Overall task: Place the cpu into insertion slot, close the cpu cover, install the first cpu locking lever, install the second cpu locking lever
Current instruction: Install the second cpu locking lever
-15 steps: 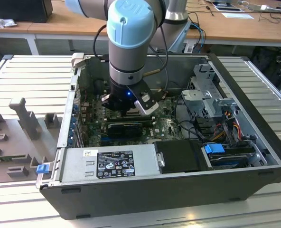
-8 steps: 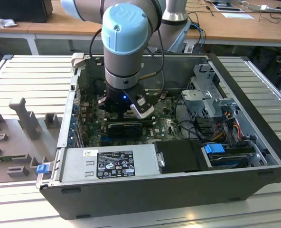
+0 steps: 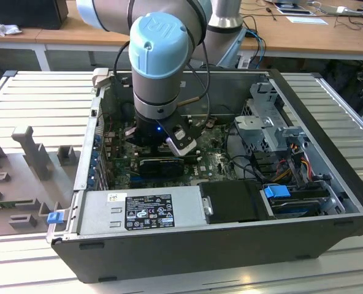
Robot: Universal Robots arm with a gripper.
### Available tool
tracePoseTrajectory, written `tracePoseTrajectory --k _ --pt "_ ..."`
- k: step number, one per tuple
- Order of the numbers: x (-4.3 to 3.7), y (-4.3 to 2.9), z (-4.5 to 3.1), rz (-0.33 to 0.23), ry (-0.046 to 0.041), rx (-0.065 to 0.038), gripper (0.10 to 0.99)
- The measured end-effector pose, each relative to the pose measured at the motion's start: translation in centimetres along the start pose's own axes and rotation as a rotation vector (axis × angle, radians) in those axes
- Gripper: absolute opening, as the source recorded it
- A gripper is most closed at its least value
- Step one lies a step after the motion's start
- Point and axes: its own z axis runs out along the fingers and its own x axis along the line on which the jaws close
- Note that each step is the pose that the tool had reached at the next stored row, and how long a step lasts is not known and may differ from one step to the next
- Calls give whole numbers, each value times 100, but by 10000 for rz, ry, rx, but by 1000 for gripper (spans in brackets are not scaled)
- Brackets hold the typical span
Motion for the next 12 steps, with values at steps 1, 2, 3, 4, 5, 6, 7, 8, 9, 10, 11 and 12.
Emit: tracePoseTrajectory --k 1,2,3,4,5,6,7,8,9,10,11,12 --pt "-2 5 9 -3 -6 -41 106" --pt "-2 10 21 -1 -8 -62 106" --pt "-1 12 25 -2 -8 -71 106" --pt "0 15 15 -2 -11 -79 106" --pt "2 27 -17 -2 -15 -88 106" --pt "3 40 -64 -1 -12 -83 106" --pt "2 50 -98 -2 -11 -82 106" --pt "1 63 -145 -2 -10 -80 106" --pt "0 72 -174 -2 -11 -81 106" --pt "0 78 -195 -2 -11 -82 106" --pt "-1 86 -224 -2 -11 -82 106" --pt "-2 102 -278 -1 -10 -82 106"
